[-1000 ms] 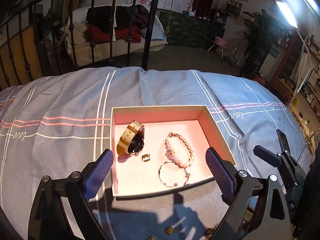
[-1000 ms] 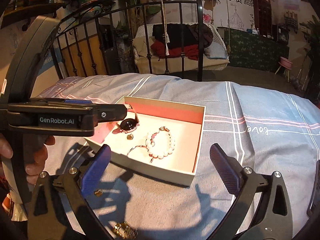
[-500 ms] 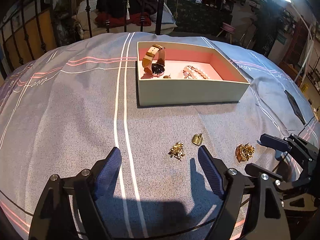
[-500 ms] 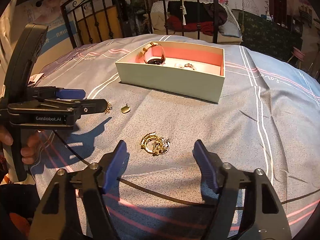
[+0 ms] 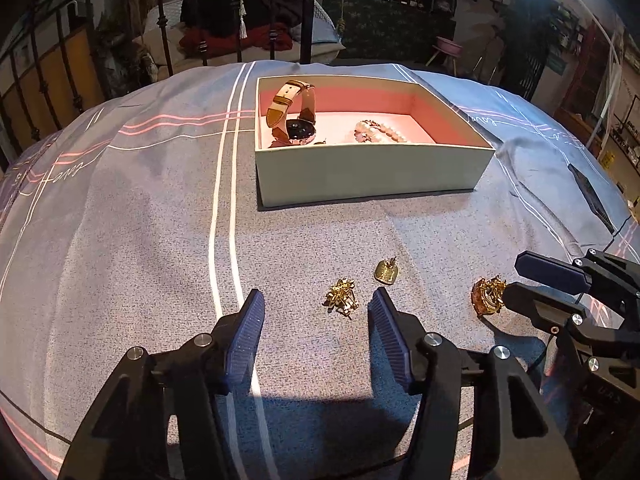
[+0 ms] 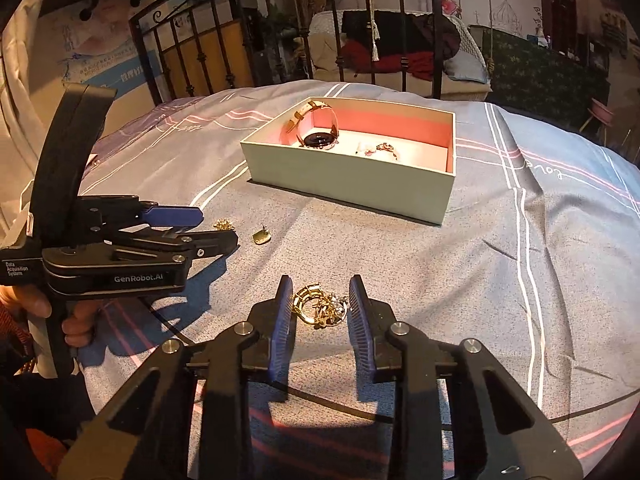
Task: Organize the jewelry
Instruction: 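Grasp the gold chain necklace with the right gripper while the left gripper grasps a gold brooch, then carry the necklace and brooch into the box and open both grippers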
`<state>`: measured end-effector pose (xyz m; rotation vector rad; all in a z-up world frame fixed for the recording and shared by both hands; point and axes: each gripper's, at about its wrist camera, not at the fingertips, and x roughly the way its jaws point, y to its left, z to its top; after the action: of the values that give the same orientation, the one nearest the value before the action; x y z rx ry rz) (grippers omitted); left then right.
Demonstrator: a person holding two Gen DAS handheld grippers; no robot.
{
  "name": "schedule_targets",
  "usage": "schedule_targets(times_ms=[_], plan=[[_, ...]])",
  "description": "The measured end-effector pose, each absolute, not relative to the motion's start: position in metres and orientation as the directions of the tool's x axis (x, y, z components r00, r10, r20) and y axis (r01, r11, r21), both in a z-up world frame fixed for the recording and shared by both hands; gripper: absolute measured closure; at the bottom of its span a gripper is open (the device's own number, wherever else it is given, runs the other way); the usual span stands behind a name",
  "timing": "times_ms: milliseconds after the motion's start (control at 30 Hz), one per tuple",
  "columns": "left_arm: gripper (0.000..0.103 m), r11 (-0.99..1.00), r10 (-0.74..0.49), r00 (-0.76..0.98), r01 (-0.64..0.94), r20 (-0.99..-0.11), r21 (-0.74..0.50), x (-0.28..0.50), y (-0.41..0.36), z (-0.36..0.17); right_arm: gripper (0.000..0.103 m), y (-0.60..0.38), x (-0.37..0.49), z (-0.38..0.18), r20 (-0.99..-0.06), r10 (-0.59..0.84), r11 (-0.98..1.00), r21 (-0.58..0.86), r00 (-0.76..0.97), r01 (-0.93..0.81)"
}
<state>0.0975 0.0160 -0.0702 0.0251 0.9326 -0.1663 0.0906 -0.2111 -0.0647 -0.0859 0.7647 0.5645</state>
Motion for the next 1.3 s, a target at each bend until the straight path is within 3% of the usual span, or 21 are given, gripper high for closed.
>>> schedule_targets(times_ms=[333, 767, 867, 967, 1300], plan=[[0.049, 0.987, -0.129, 0.582, 0.153, -0.803, -0.048, 0.099, 0.015, -0.07, 0.088, -0.215, 0.096, -0.078, -0.716, 0.427, 0.858, 0.128, 0.553, -0.497], [0.05, 0.986, -0.13, 0.58, 0.159, -0.804, -0.044, 0.105, 0.012, -0.068, 0.088, -0.226, 0.09, -0.07, -0.669, 0.432, 0.871, 0.137, 0.605, -0.471], [0.059, 0.987, -0.125, 0.583, 0.159, -0.802, -0.039, 0.105, 0.012, -0.069, 0.088, -0.226, 0.092, -0.068, -0.67, 0.432, 0.873, 0.141, 0.604, -0.468], [0.087, 0.984, -0.135, 0.584, 0.171, -0.8, -0.041, 0.105, 0.01, -0.069, 0.088, -0.225, 0.092, -0.069, -0.675, 0.434, 0.871, 0.145, 0.597, -0.47], [0.088, 0.984, -0.157, 0.622, 0.168, -0.767, -0.065, 0.105, 0.013, -0.047, 0.088, -0.222, 0.095, -0.051, -0.639, 0.452, 0.862, 0.134, 0.622, -0.488]])
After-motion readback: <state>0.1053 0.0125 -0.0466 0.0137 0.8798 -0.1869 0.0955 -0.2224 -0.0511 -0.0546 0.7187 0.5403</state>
